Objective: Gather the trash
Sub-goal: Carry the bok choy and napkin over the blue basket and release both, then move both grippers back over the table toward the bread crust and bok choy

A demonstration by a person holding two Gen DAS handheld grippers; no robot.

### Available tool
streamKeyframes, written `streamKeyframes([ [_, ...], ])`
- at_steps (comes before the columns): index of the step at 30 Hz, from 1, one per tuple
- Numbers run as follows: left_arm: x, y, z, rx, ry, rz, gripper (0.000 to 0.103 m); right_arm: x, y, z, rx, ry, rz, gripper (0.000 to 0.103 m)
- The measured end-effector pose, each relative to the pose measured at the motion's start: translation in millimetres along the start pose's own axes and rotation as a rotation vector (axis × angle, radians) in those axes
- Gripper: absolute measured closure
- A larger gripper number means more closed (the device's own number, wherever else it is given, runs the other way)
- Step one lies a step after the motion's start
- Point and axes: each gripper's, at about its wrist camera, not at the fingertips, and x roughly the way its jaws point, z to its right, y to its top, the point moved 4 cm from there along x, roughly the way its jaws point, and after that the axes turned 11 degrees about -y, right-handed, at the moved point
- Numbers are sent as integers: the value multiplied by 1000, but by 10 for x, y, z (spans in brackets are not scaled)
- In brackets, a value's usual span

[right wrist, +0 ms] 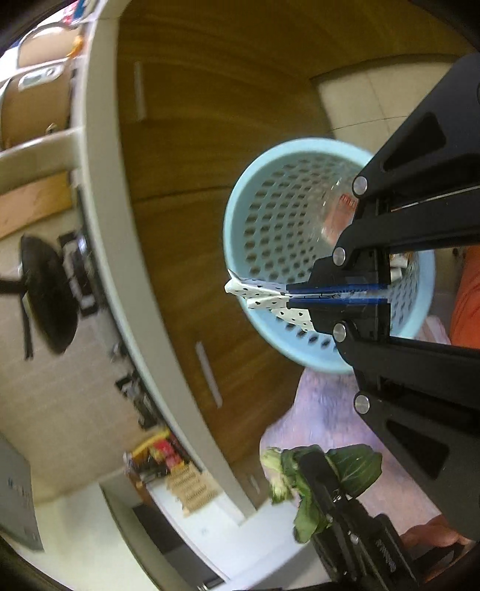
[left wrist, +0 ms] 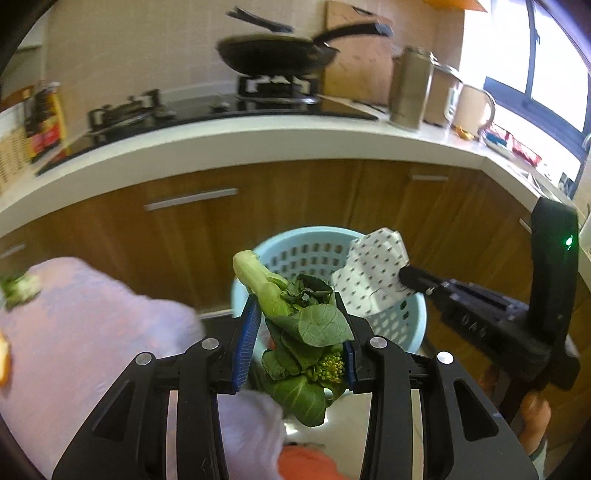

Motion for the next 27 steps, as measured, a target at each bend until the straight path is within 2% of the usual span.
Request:
streamKeyframes([
  [5,344,113,46,-1,-25,-42,66,292,-74,266,61,19,-68,94],
  [8,523,135,47,-4,-34,-69,66,362,-82,376,89,28,-82,78],
  [11,682,142,41,-11,-44,-88,65,370,-73,487,123,30,-81,68],
  [12,728,165,44,-12,-45,-92,64,364,-69,504,131,33,-79,60],
  [14,808,171,45,-12,-51,-108,60,332,-53,557,153,28,-66,54],
  [20,831,161,-43,-34,-30,-106,38,246,-5,596,173,29,-51,53],
  [24,666,123,-142,-45,-15,-91,38,189,12,487,158,47,-49,52],
  [27,404,87,-208,-49,-9,-54,38,81,38,240,112,77,-34,52],
])
